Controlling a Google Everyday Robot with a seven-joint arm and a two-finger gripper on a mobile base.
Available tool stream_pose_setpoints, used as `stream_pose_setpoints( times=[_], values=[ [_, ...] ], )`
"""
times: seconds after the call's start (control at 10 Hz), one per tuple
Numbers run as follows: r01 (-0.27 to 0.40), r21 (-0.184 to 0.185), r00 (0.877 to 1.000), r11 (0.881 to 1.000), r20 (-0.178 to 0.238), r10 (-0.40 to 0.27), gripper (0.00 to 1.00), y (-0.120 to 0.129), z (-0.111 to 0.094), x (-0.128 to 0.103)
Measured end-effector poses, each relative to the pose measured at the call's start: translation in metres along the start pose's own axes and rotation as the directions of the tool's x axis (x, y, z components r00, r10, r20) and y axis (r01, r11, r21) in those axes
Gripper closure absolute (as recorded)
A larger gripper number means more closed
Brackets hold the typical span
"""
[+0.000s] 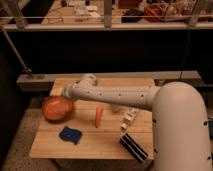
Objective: Pick up the ceramic bowl
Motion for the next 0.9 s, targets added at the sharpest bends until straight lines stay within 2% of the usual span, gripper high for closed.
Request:
stream_pose_setpoints(
  times=[0.4, 0.7, 0.9],
  values=[
    [-0.011, -0.079, 0.998, 0.997, 0.068, 0.016, 0.2, 0.027, 0.01, 0.001],
    [-0.031, -0.106, 0.991, 0.994, 0.129, 0.045, 0.2, 0.048, 0.021, 0.0],
    [-0.032, -0.114, 0.987, 0.993, 0.154, 0.049, 0.2, 0.054, 0.025, 0.003]
  ],
)
